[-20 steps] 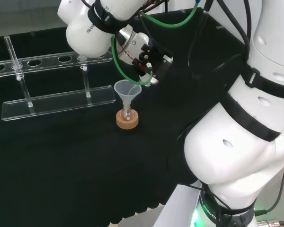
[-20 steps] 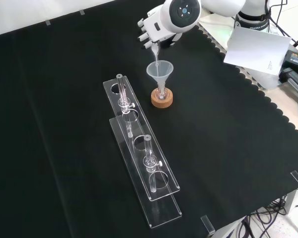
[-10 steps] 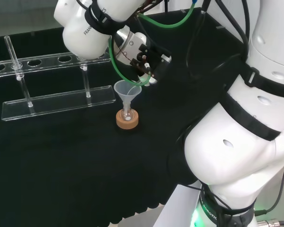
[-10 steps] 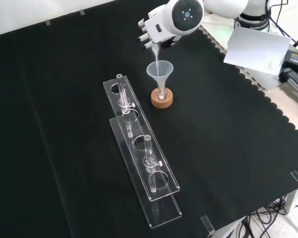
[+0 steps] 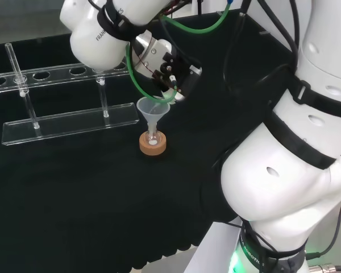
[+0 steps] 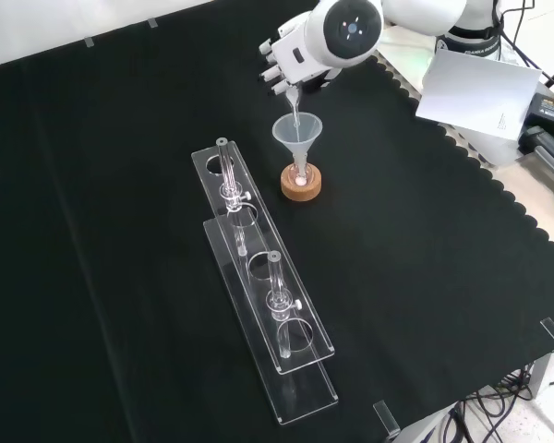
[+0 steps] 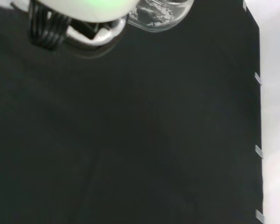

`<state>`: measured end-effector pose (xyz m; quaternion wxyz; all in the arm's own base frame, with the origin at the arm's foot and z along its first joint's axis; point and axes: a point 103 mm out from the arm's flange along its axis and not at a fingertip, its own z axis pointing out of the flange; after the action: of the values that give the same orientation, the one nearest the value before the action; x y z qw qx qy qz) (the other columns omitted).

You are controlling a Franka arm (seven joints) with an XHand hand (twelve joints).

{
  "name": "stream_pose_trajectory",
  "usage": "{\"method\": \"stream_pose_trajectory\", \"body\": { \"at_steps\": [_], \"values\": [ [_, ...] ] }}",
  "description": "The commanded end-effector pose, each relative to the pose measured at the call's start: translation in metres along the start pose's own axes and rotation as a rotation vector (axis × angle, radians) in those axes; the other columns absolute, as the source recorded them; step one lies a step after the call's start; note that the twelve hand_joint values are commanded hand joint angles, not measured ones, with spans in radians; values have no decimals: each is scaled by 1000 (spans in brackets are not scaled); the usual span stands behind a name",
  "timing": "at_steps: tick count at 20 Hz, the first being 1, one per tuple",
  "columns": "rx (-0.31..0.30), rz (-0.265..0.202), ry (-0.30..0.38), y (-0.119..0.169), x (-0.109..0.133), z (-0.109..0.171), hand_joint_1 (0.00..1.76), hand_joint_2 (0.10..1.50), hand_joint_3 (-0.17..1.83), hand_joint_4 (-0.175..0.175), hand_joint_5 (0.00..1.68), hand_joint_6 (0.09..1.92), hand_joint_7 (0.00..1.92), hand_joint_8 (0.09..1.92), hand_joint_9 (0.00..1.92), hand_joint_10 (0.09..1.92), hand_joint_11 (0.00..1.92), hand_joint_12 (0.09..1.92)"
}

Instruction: Pour all the NaCl from the weighing funnel into the round-bottom flask.

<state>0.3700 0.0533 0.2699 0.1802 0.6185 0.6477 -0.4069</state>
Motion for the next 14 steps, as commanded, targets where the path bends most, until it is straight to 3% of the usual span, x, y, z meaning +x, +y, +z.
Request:
{"method": "stream_pose_trajectory", "body": {
  "at_steps": [1,14],
  "values": [
    [24,20,-73,5,0,9,1135,673,575,175,1350,497,878,600,1314,87,1140,814],
    [30,17,-82,3,0,10,1135,673,575,175,1348,502,875,603,1313,87,1136,815]
  ]
}}
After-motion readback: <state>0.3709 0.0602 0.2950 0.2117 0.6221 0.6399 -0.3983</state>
